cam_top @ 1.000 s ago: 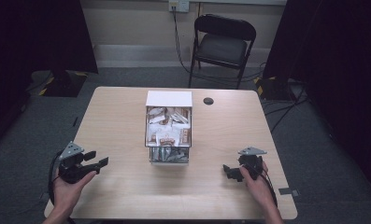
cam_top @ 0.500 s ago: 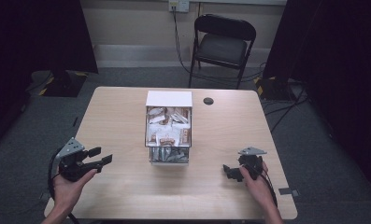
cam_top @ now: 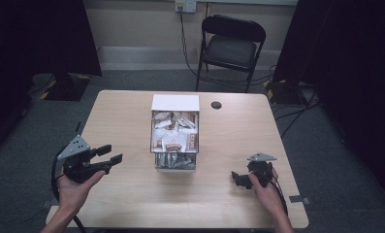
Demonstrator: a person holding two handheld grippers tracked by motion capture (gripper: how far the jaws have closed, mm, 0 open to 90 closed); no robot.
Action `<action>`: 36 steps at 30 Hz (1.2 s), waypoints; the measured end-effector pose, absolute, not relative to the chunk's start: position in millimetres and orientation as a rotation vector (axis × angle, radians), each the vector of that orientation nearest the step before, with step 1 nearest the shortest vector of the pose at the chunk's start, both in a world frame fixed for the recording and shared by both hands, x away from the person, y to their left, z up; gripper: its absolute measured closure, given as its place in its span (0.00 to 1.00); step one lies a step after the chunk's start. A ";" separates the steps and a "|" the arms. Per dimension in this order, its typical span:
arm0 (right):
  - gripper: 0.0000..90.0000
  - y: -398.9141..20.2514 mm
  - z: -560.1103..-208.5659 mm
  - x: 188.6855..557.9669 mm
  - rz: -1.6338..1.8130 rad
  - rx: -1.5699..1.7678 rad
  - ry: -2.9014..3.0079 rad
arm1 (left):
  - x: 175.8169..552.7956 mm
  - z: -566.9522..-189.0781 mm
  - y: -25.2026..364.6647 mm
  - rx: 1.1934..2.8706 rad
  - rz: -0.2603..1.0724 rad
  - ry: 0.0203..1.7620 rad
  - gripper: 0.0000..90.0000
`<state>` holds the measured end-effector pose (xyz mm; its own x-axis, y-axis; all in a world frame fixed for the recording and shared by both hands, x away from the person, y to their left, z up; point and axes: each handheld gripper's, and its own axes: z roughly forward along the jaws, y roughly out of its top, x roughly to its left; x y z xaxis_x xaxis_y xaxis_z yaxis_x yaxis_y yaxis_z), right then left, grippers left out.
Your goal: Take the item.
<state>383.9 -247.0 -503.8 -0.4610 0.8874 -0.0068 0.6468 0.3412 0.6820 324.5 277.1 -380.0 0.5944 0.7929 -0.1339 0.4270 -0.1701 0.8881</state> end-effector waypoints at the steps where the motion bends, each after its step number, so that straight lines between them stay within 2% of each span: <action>1: 0.00 -247.0 -503.8 383.9 0.874 1.352 2.233 | 325.4 -377.8 275.3 1.800 0.444 0.988 0.47; 11: 0.00 -247.0 -503.8 383.9 0.874 1.353 2.233 | 328.3 -345.4 261.2 1.817 0.436 0.854 0.53; 20: 0.00 -247.0 -503.8 383.9 0.874 1.352 2.233 | 329.5 -319.6 237.5 1.813 0.422 0.741 0.52; 27: 0.00 -247.0 -503.8 383.9 0.874 1.352 2.233 | 335.2 -312.3 213.6 1.802 0.314 0.691 0.55; 29: 0.00 -247.0 -503.8 383.9 0.874 1.353 2.233 | 335.1 -309.1 207.4 1.824 0.347 0.678 0.58; 31: 0.00 -247.0 -503.8 383.9 0.874 1.352 2.233 | 336.8 -306.8 203.7 1.813 0.306 0.652 0.61; 36: 0.00 -247.0 -503.8 383.9 0.874 1.353 2.233 | 342.3 -305.6 191.7 1.834 0.323 0.598 0.66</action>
<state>383.9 -247.0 -503.8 -0.4609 0.8874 -0.0067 0.6471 0.3412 0.6818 342.3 191.7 -305.6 0.8337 0.5476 -0.0707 0.2417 -0.2468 0.9384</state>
